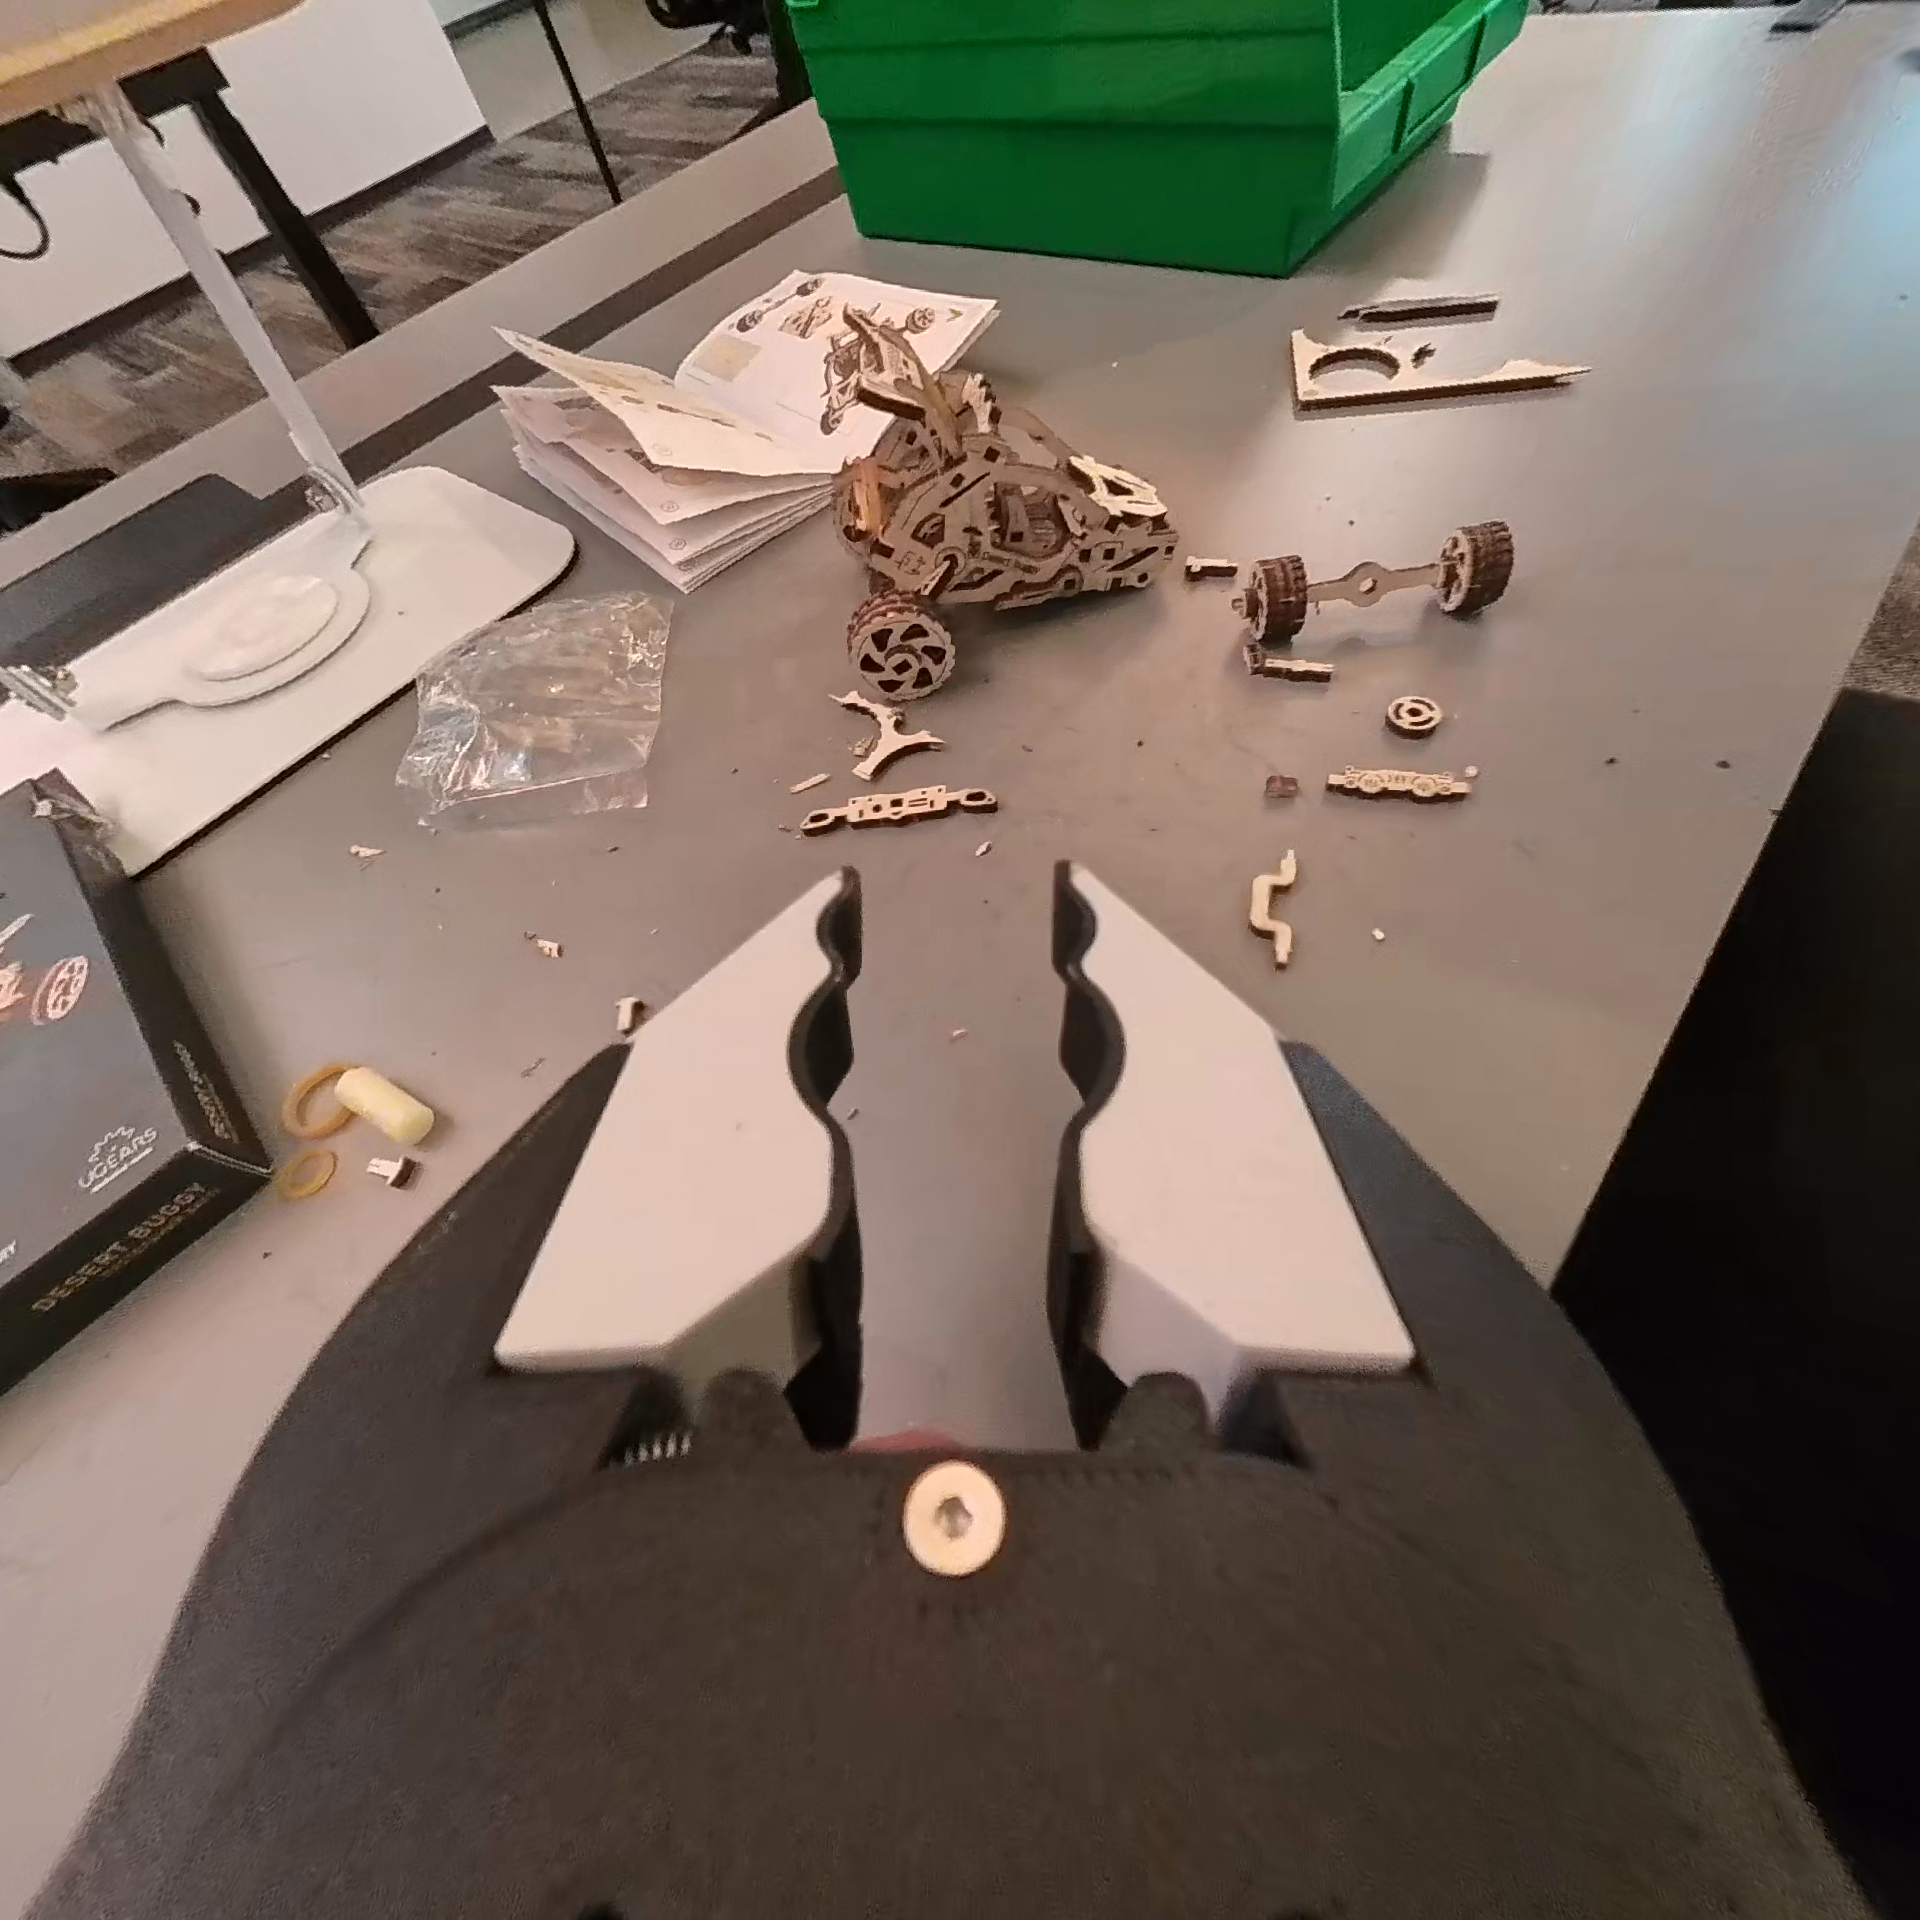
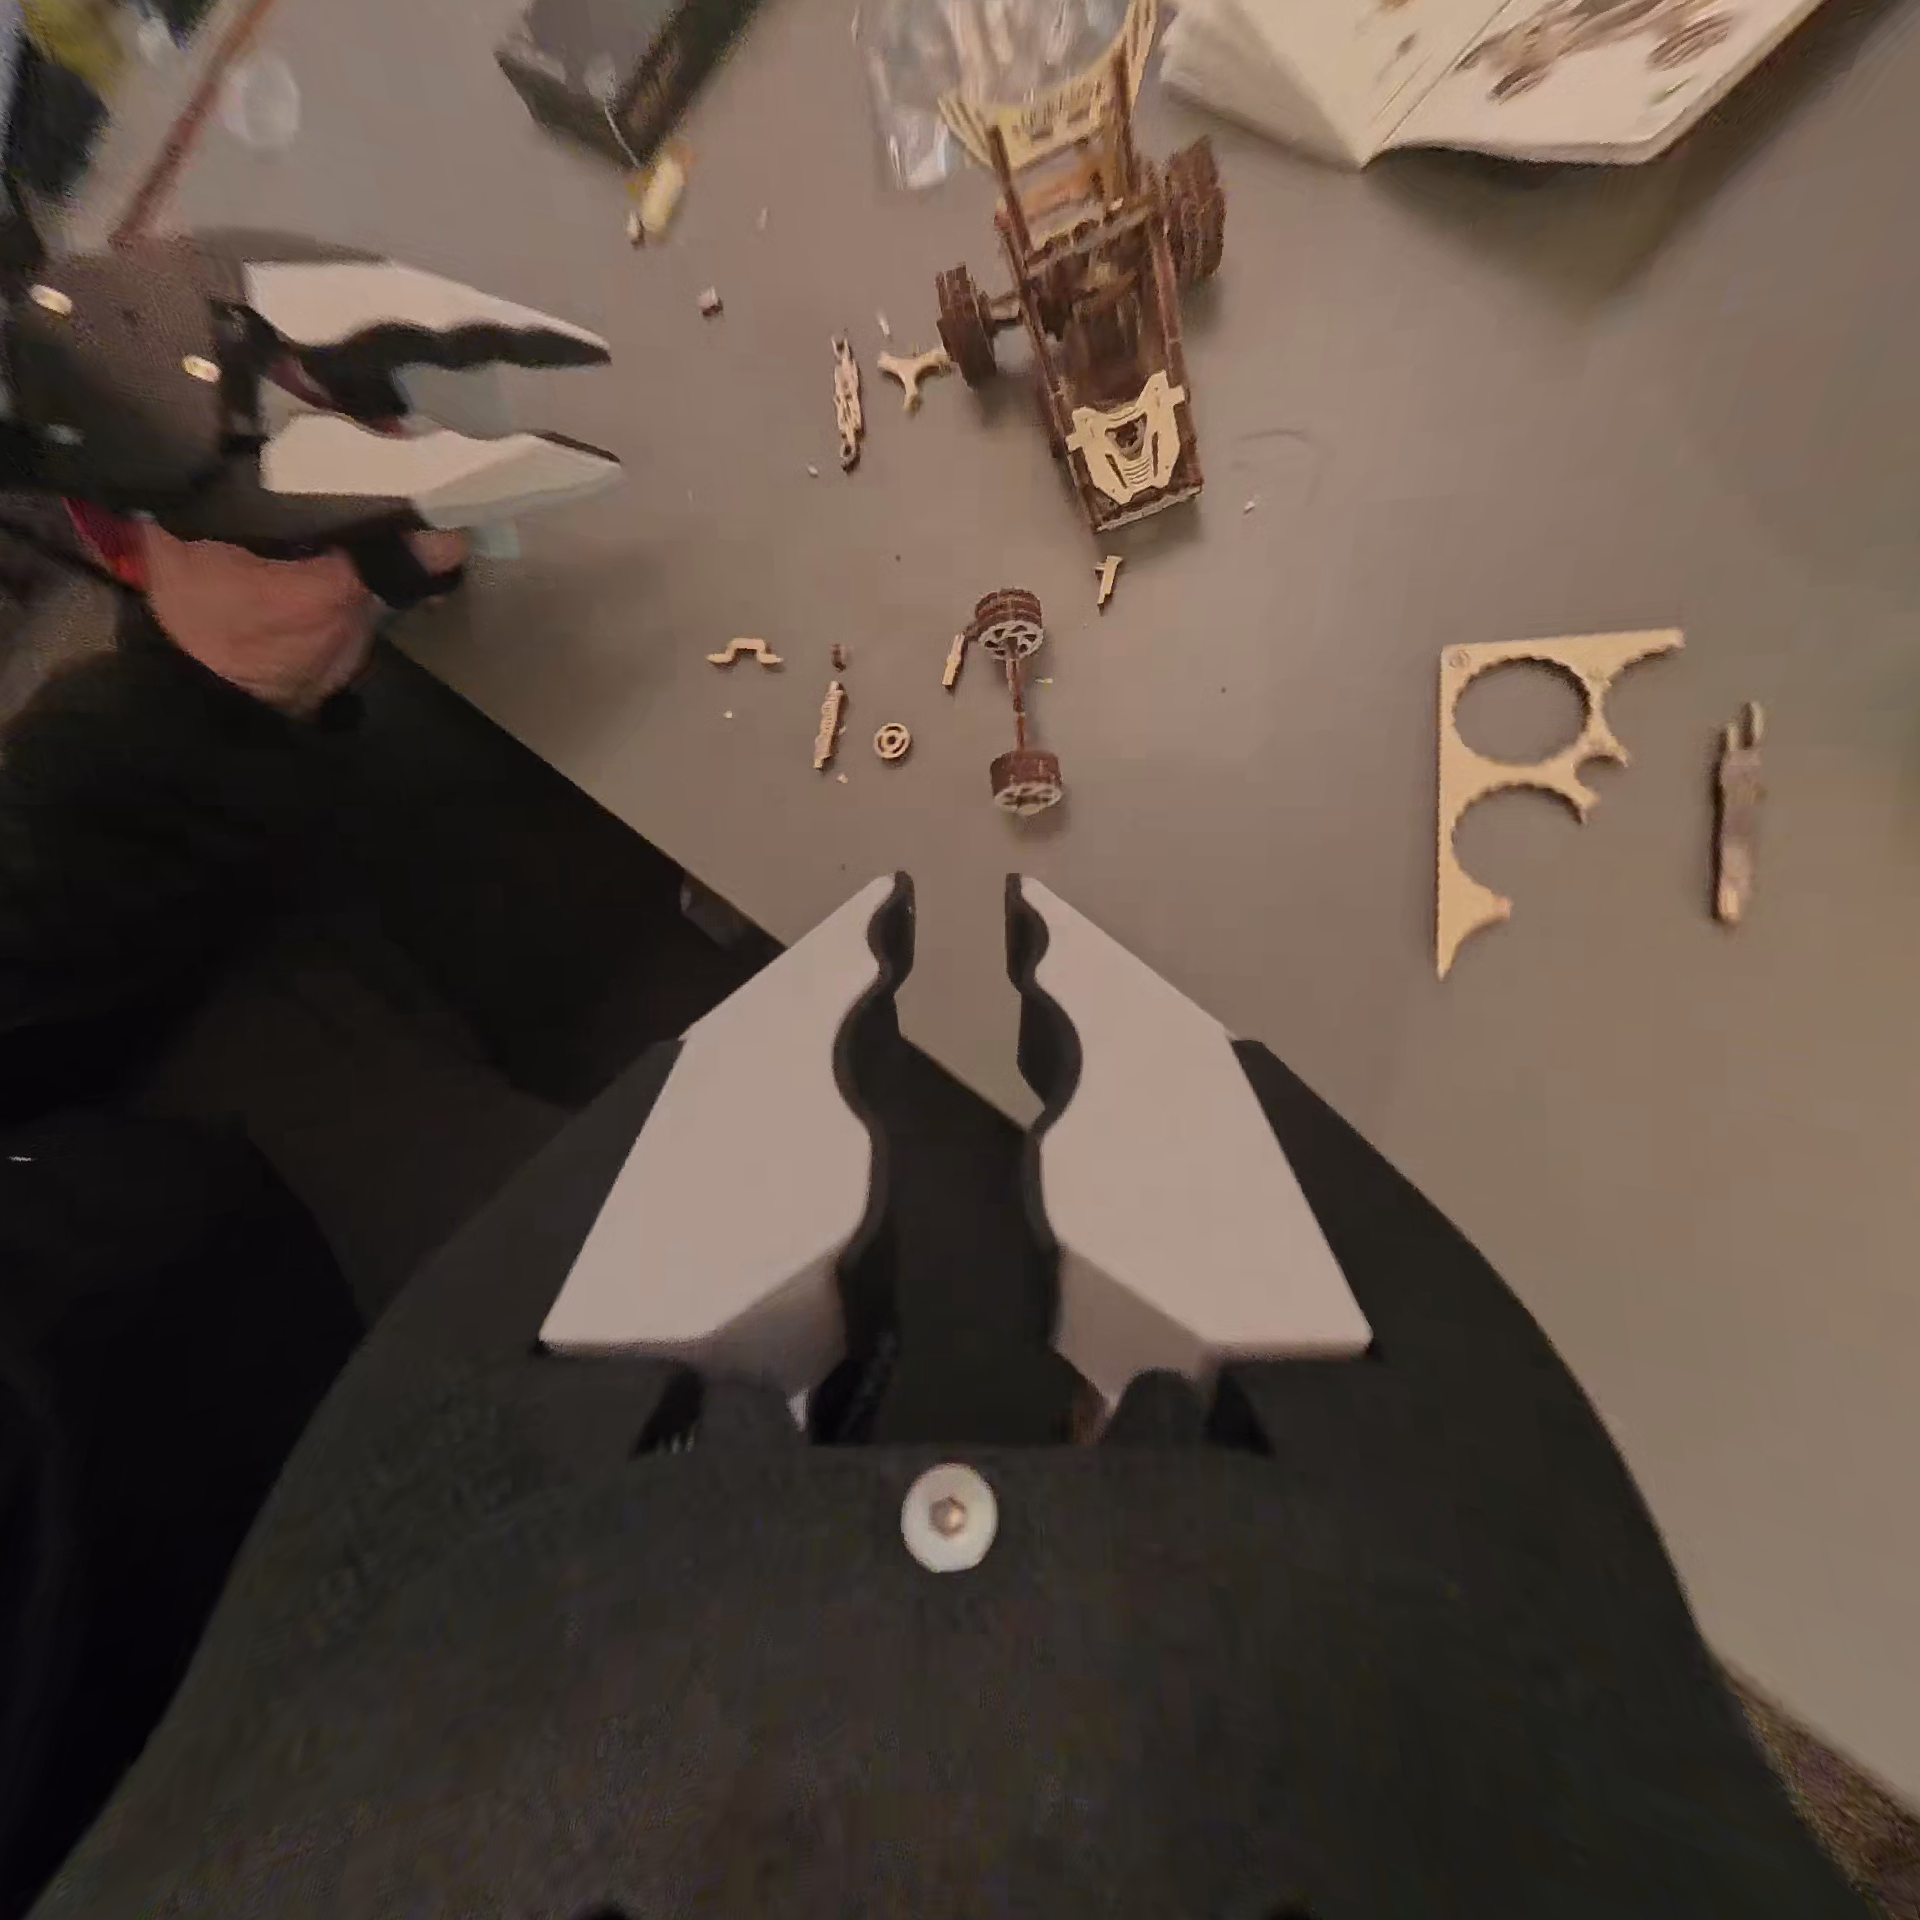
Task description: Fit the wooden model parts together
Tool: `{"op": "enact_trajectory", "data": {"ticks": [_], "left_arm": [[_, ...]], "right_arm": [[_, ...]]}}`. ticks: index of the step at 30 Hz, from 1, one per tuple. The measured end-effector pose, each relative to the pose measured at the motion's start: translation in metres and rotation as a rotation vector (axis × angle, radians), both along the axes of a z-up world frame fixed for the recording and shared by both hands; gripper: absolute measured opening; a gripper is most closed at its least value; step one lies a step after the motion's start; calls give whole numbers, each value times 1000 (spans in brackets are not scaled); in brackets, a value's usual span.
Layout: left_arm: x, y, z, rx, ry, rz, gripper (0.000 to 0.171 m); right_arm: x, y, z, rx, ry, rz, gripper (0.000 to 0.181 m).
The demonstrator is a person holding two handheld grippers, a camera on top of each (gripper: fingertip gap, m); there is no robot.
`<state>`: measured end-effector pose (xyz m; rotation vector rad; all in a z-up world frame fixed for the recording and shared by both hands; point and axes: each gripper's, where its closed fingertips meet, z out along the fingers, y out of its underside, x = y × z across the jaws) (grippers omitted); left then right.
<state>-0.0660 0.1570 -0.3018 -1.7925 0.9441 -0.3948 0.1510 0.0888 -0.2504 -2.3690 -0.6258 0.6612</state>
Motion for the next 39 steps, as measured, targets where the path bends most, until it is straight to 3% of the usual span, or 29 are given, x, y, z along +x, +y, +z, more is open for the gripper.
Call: {"op": "enact_trajectory", "data": {"ticks": [3,7,20,24,30,35,39], "left_arm": [[1,5,0,-5,-8,15,30],[-3,11,-3,-22,6,62,27],[-12,24,-5,-20,12,143,29],[-15,31,-2,5,3,166,29],[-7,31,-9,124,176,163,32],[-22,36,14,104,-54,209,36],[-22,35,16,125,-49,208,39]], "right_arm": [[8,-37,19,116,71,-88,3],[3,-86,14,168,93,-116,1],[-95,-212,-9,239,-107,270,11],[-104,-243,-12,196,-47,331,13],[-91,-275,-33,49,65,320,17],[-83,-306,-54,-90,147,310,18],[-78,-322,-58,-141,217,279,18]]}}
